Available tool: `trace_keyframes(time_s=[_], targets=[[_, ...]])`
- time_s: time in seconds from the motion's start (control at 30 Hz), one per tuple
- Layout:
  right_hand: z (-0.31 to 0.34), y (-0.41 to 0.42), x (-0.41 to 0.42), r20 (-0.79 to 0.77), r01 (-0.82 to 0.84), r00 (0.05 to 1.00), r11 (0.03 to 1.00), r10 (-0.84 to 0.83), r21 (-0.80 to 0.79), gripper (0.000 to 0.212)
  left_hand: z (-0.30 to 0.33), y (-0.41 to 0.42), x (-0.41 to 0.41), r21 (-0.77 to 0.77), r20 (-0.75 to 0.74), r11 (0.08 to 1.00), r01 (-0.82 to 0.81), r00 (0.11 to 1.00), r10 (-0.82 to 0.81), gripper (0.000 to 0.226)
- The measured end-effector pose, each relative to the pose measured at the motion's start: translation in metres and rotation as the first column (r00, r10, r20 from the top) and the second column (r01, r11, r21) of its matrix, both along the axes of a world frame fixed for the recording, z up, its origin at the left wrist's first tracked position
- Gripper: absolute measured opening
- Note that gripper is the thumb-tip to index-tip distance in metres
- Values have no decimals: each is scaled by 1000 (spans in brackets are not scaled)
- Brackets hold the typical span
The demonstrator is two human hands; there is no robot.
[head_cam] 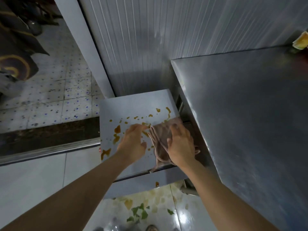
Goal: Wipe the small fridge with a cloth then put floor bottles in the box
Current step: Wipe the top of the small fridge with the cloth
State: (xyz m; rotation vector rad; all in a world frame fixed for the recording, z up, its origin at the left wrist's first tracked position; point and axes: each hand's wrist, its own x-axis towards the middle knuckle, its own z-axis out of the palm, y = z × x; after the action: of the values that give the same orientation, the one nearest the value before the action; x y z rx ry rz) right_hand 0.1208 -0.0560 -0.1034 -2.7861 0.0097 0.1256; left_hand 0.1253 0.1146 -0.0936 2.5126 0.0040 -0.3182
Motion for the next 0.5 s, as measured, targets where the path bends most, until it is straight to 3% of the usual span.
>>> trace_keyframes(time_s=[0.23, 0.5], targets=[[-52, 9, 10, -26, -11, 1000, 984, 7, -177, 65, -23, 26, 73, 240, 74, 970, 28, 996, -47, 52], [-70, 24, 75, -13, 58, 998, 979, -62, -198, 64, -56, 61, 147, 408, 130, 906, 115, 975, -182, 45]])
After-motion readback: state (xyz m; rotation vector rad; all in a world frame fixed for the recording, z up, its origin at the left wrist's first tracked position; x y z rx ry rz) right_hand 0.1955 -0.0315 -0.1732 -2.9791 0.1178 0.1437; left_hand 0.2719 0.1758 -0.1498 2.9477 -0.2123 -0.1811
